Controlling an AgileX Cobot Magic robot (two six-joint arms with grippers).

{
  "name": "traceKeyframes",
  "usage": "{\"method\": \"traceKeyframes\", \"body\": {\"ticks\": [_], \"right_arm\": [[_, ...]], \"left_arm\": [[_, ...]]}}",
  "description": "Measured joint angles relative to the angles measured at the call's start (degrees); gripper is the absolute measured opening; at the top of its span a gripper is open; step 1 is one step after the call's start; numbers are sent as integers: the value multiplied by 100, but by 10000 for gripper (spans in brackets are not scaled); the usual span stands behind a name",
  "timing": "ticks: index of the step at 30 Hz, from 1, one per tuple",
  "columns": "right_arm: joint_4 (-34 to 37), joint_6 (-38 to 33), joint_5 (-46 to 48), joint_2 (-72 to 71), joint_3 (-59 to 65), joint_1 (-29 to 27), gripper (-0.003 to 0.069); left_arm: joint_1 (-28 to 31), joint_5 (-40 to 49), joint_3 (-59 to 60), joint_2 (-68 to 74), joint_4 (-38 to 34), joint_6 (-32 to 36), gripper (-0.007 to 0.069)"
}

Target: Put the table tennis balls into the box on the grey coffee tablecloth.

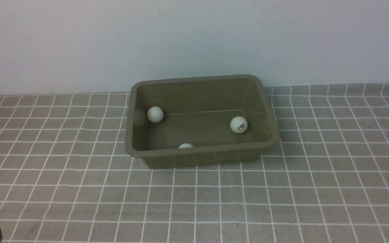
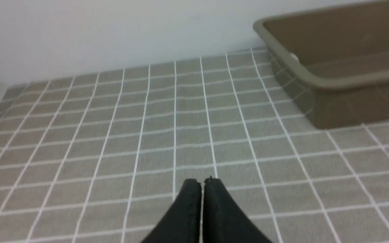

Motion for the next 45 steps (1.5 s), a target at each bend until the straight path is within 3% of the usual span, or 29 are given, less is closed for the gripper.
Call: {"method": "traceKeyframes", "body": {"ticks": [34,45], "right_arm": [[0,-21,0,0,0,0,-11],[-121,-924,-19,0,733,-219,-11]], "left_arm": [[13,199,155,-32,7,-41,-5],[13,199,155,-32,1,-41,-5]]}}
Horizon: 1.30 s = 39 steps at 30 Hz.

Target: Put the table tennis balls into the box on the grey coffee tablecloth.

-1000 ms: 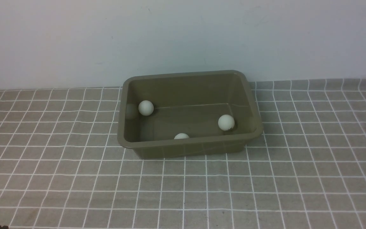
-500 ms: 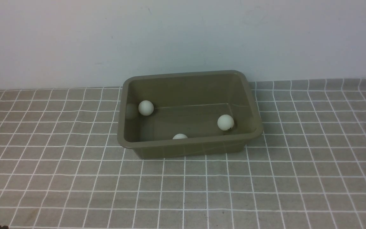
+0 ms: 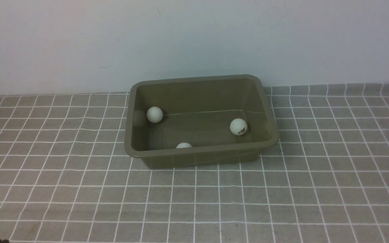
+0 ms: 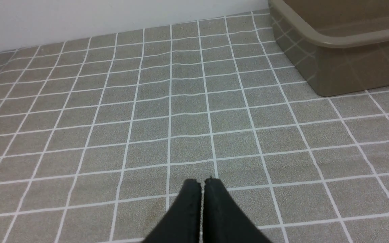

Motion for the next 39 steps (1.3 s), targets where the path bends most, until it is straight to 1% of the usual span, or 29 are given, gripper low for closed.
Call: {"method": "traceKeyframes", "body": {"ticks": [3,4,5,8,13,17,39], "right_arm": [[-63,-218,0,0,494,-741,-11],[-63,-238,0,0,734,-1104,-11],[-63,-243,0,0,858,-1280,-11],[-63,-253,43,0,1539,-2138,-11],[-63,-258,467,0,1696,-2923,-11],[-63,-290,514,0,1690,-3084,-11],[-63,-284,531,0,1690,-3084,-11]], "left_arm": [[0,0,0,0,0,0,-5],[0,0,0,0,0,0,-5],[0,0,0,0,0,0,-5],[0,2,0,0,0,-1,-5],[0,13,0,0,0,-1,-5],[0,13,0,0,0,-1,-5],[0,13,0,0,0,-1,-5]]}}
